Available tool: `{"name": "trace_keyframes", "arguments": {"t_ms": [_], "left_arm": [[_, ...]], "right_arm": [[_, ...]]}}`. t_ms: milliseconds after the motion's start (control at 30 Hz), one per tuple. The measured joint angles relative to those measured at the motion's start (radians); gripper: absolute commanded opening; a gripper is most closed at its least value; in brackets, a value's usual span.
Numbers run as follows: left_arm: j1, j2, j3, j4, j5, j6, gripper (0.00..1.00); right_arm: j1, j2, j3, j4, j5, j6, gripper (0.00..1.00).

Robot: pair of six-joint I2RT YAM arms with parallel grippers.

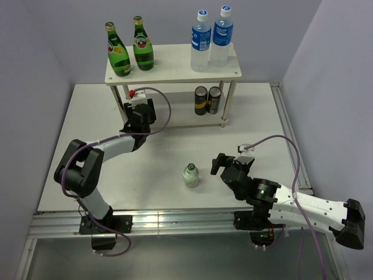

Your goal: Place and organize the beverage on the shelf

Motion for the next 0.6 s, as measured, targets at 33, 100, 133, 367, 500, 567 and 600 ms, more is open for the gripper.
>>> {"name": "trace_keyframes", "arguments": {"t_ms": [33, 100, 133, 367, 500, 567, 600], "left_arm": [[0.003, 0.008, 0.008, 0.009, -0.004, 0.000, 0.00], [0.010, 0.028, 0.030, 0.021, -0.006, 0.000, 0.00], [0.014, 0.044, 0.045, 0.026, -0.006, 0.000, 0.00], [0.046, 0.108, 0.084, 0.026, -0.007, -0.003, 0.14], [0.058, 0.122, 0.097, 0.031, -0.005, -0.004, 0.28], [0.061, 0.124, 0.100, 0.031, -0.004, -0.003, 0.44], [0.062, 0.125, 0.101, 0.031, -0.004, -0.003, 0.62]], "right_arm": [[0.000, 0.000, 0.000, 0.000, 0.000, 0.000, 1.00], [0.000, 0.000, 0.000, 0.000, 0.000, 0.000, 1.00], [0.000, 0.001, 0.000, 0.000, 0.000, 0.000, 1.00], [0.000, 0.006, 0.000, 0.000, 0.000, 0.000, 1.00], [0.000, 0.012, 0.000, 0.000, 0.000, 0.000, 1.00], [0.000, 0.016, 0.000, 0.001, 0.000, 0.000, 1.00], [0.000, 0.017, 0.000, 0.000, 0.000, 0.000, 1.00]]}}
